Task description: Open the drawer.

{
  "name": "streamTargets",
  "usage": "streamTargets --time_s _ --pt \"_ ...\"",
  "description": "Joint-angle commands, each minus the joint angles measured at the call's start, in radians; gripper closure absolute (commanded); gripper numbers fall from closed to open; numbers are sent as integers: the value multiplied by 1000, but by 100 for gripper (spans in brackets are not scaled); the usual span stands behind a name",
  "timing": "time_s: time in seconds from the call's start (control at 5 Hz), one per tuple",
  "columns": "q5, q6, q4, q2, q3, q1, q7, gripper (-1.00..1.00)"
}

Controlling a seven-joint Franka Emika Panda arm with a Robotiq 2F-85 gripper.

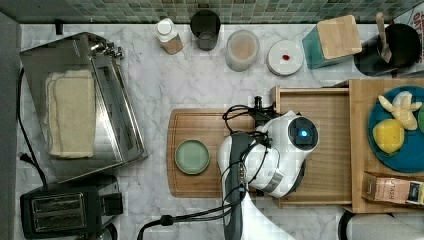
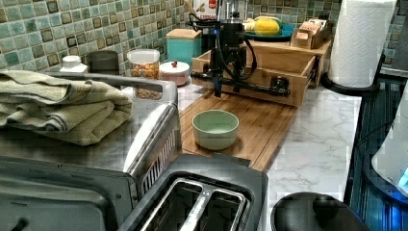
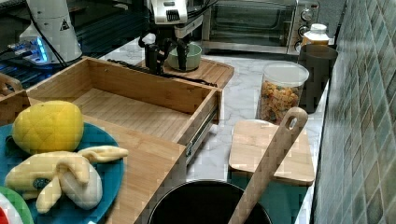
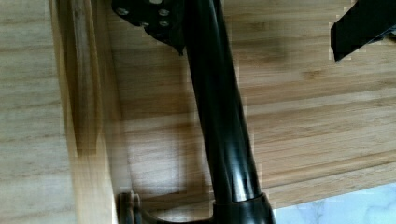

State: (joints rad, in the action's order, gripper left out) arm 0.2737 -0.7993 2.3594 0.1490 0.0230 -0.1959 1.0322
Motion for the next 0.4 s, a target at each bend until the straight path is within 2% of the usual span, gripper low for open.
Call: streamTargets --time_s 0.2,0.4 --pt "77 158 -21 -93 -166 138 -101 -100" --pt "77 157 -20 -93 -168 136 -102 -100"
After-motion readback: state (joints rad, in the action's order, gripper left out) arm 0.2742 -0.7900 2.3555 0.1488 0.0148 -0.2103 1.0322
